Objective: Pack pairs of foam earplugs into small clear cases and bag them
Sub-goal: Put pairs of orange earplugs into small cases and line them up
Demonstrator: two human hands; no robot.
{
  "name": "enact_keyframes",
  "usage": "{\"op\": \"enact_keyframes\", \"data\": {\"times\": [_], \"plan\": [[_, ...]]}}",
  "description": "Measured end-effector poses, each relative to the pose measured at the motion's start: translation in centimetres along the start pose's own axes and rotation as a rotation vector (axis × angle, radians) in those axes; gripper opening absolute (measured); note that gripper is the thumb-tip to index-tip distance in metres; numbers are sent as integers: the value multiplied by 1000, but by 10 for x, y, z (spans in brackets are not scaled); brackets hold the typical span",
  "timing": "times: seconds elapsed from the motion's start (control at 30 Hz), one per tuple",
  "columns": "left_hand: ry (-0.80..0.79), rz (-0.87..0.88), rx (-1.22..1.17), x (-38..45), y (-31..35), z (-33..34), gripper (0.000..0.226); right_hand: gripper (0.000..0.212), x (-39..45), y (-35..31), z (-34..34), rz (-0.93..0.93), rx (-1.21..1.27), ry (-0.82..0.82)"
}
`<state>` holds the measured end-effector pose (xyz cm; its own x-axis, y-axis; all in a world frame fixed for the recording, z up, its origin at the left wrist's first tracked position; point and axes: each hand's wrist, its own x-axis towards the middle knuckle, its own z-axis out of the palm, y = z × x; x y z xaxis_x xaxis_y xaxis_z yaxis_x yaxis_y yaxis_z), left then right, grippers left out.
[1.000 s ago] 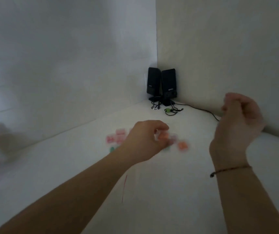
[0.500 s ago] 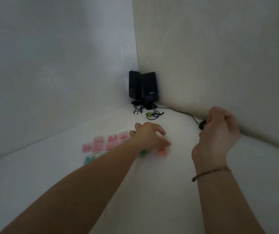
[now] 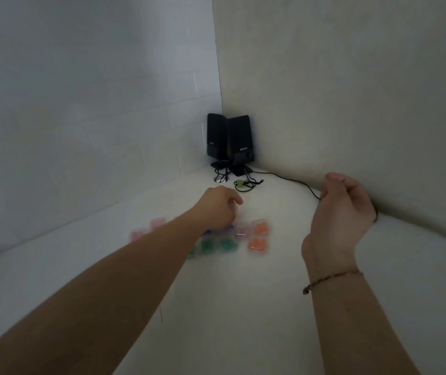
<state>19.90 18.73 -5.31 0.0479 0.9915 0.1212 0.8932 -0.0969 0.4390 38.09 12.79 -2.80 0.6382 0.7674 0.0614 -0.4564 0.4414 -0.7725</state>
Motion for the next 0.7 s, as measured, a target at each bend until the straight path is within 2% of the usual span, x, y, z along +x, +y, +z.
{"op": "enact_keyframes", "data": {"times": [0.1, 0.2, 0.27, 0.37, 0.47, 0.57, 0.63, 0.7], "plan": [[90, 72, -159, -11, 7, -7, 36, 23, -6, -2, 3, -1, -129, -104], [229, 264, -278, -41, 21, -24, 60, 17, -21, 2, 6, 42, -491, -379], [325, 391, -292, -69, 24, -35, 75, 19, -37, 7, 10, -32, -726, -585], [465, 476, -225, -111, 17, -48, 69, 24, -69, 8, 17, -86, -692, -795], [600, 435, -223, -143, -3, -60, 61, 10, -97, 5, 22, 51, -501, -907], [569, 307, -301, -172, -29, -65, 56, 14, -117, 8, 22, 146, -385, -1007], [422, 196, -527, -191, -42, -66, 42, 17, -129, 11, 21, 140, -321, -1095], [233, 205, -822, -206, -51, -64, 31, 27, -140, 14, 19, 127, -264, -1160]]}}
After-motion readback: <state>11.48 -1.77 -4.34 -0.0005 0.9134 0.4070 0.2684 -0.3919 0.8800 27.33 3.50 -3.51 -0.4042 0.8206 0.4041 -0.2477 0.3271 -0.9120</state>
